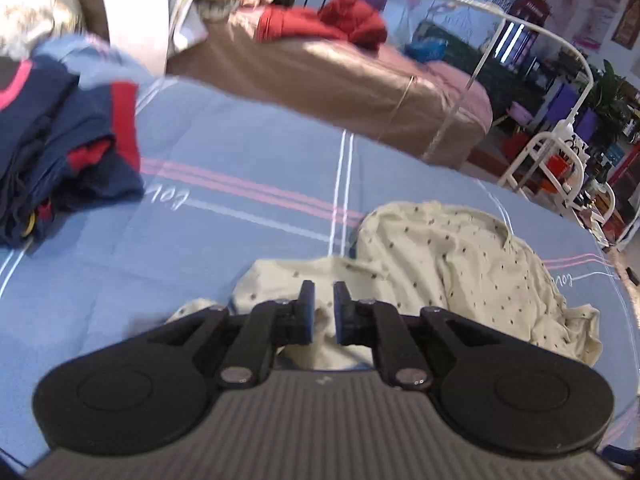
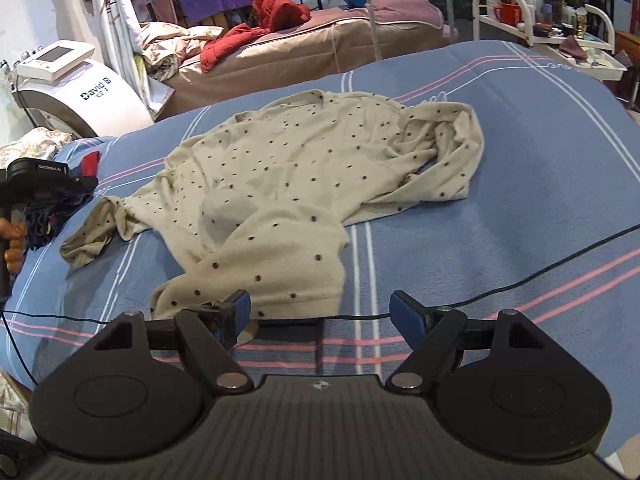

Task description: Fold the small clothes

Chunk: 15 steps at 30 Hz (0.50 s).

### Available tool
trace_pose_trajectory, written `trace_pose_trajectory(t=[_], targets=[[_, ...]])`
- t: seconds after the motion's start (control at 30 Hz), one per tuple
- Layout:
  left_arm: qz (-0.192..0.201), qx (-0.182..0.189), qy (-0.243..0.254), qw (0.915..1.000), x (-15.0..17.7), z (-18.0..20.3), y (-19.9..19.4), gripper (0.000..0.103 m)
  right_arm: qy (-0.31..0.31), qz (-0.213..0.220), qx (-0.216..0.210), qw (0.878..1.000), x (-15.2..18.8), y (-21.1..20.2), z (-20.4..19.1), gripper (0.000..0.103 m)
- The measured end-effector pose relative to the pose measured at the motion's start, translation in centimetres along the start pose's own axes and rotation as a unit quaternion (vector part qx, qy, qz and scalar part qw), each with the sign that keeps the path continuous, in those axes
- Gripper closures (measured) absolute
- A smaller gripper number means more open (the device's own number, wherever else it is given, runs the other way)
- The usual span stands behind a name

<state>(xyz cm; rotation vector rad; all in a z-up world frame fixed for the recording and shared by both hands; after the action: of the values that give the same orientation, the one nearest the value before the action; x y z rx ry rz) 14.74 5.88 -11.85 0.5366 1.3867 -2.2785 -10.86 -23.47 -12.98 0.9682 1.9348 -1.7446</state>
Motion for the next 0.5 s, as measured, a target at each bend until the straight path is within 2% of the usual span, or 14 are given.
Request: trace_pose_trajectory(t=[0.03, 0.1, 0.13, 0.2, 0.3, 0.33, 0.4, 0.47, 0.5], targets=[[-0.020, 0.017, -0.017, 0.9995, 0.3, -0.1, 0.0, 0.061, 0.008, -0.002, -0.009, 1.000, 0.0, 0.2, -0.2, 0.000], [-0.056, 0.065, -0.031, 0.9958, 2.2, 1.1, 0.1, 0.029, 0.027, -0.006, -0.024, 0.999, 0.1, 0.7, -0.4, 0.000], [-0.075, 0.089, -0.027, 0.9929, 3.7, 2.3, 0.4, 0.025, 0.034, -0.007, -0.028, 0.999, 0.1, 0.8, -0.5, 0.000], [-0.125, 0.135, -0.029, 0.9825, 7.0, 4.8, 1.5, 0.025, 0.036, -0.009, -0.027, 0.999, 0.1, 0.9, -0.7, 0.000], [-0.203, 0.194, -0.071, 0.9571, 10.8, 8.4, 4.3, 0.025, 0.028, -0.013, -0.023, 0.999, 0.3, 0.7, -0.8, 0.000], [-0.221, 0.200, -0.081, 0.9511, 11.5, 9.2, 5.2, 0.025, 0.028, -0.013, -0.021, 0.999, 0.4, 0.6, -0.7, 0.000], [-0.235, 0.205, -0.090, 0.9459, 12.8, 10.8, 6.8, 0.027, 0.033, -0.010, -0.017, 0.999, 0.6, 0.3, -0.3, 0.000], [-0.237, 0.196, -0.094, 0.9470, 13.5, 11.4, 8.1, 0.051, 0.041, -0.009, -0.012, 0.999, 0.8, 0.1, 0.1, 0.000], [-0.234, 0.191, -0.092, 0.9488, 13.7, 11.8, 8.7, 0.095, 0.046, -0.008, -0.010, 0.999, 1.0, 0.0, 0.3, 0.000]])
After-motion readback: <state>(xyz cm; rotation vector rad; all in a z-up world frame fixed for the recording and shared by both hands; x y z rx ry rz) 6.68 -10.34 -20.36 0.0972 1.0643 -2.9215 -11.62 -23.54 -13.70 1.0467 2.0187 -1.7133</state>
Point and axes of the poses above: each gripper's, at about its wrist camera, not at the fingertips, and y roughly the way its jaws point, z to its right, x to its underside, the point moved 5 cm from there along y, roughly the way its jaws point, and after that the axes turned 8 degrees about -y, right-handed, at the moved point
